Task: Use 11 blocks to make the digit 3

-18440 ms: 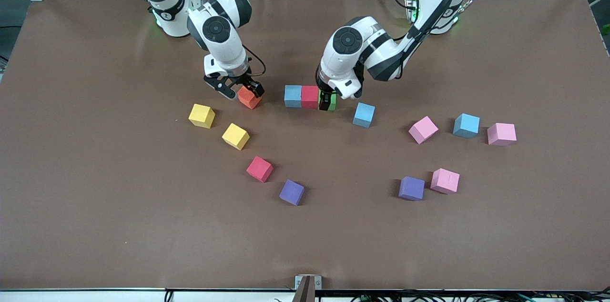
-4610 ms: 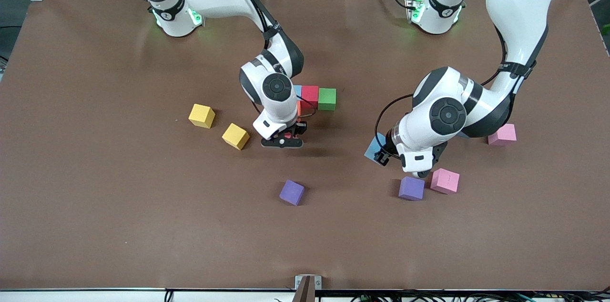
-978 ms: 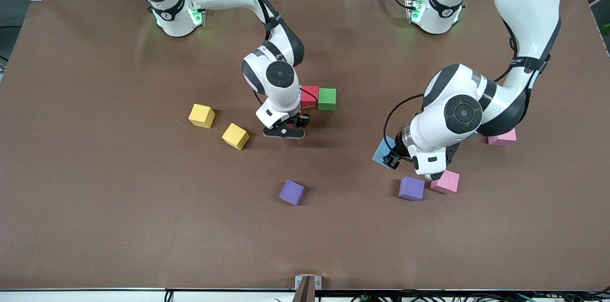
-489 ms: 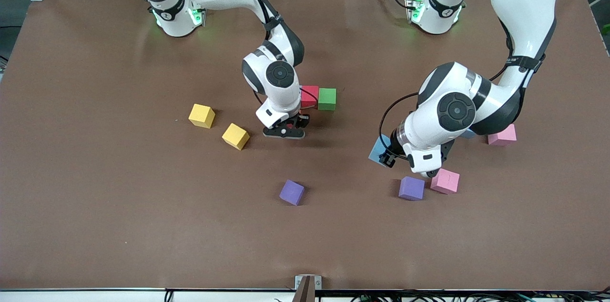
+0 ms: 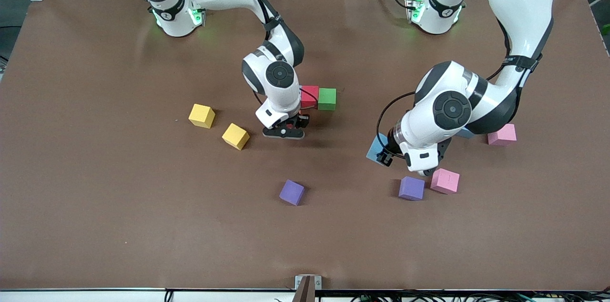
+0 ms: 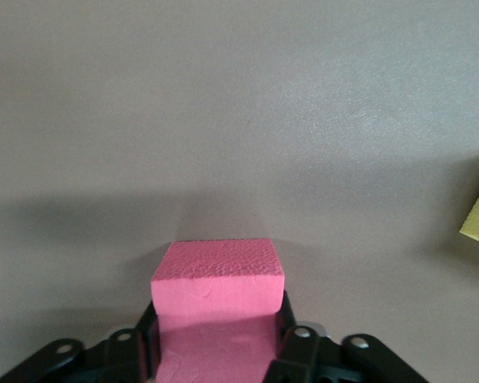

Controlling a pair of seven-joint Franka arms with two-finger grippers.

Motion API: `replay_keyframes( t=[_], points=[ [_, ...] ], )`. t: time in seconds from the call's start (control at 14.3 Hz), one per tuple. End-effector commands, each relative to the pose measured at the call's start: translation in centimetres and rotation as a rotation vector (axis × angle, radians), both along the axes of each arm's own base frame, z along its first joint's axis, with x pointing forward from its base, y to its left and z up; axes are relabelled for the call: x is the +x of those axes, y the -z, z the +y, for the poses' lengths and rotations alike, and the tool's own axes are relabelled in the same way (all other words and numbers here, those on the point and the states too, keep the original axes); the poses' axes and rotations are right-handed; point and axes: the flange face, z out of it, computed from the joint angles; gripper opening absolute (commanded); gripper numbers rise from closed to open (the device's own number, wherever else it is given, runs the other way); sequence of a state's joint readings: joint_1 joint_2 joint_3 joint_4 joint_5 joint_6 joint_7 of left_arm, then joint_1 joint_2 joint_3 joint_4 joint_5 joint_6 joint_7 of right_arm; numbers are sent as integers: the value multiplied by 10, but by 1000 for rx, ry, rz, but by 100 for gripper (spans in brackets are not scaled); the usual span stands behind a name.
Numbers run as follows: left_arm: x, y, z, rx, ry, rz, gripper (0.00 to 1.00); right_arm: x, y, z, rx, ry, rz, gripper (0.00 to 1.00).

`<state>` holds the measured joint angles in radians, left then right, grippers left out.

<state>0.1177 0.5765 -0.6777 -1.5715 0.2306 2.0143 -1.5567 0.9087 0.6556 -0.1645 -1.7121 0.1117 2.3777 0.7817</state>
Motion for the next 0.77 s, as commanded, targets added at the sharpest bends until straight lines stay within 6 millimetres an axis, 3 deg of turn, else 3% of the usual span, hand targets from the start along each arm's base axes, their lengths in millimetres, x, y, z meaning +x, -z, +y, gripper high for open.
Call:
replay_keyframes(
  t=[0.0,0.35,0.42,0.7],
  points=[
    [-2,-13,0,26,-8,-3,16,2,-4,-3,-7,7,-13,100],
    [0,-12,-3,23,-5,-4,16,3,-10,-1,0,0,-19,100],
    [-5,-10,-12,22,10,0,17,5,-13,-1,2,2,-21,100],
    [-9,-16,-20,21,13,-7,17,19,-41,-14,12,42,-13,100]
  ],
)
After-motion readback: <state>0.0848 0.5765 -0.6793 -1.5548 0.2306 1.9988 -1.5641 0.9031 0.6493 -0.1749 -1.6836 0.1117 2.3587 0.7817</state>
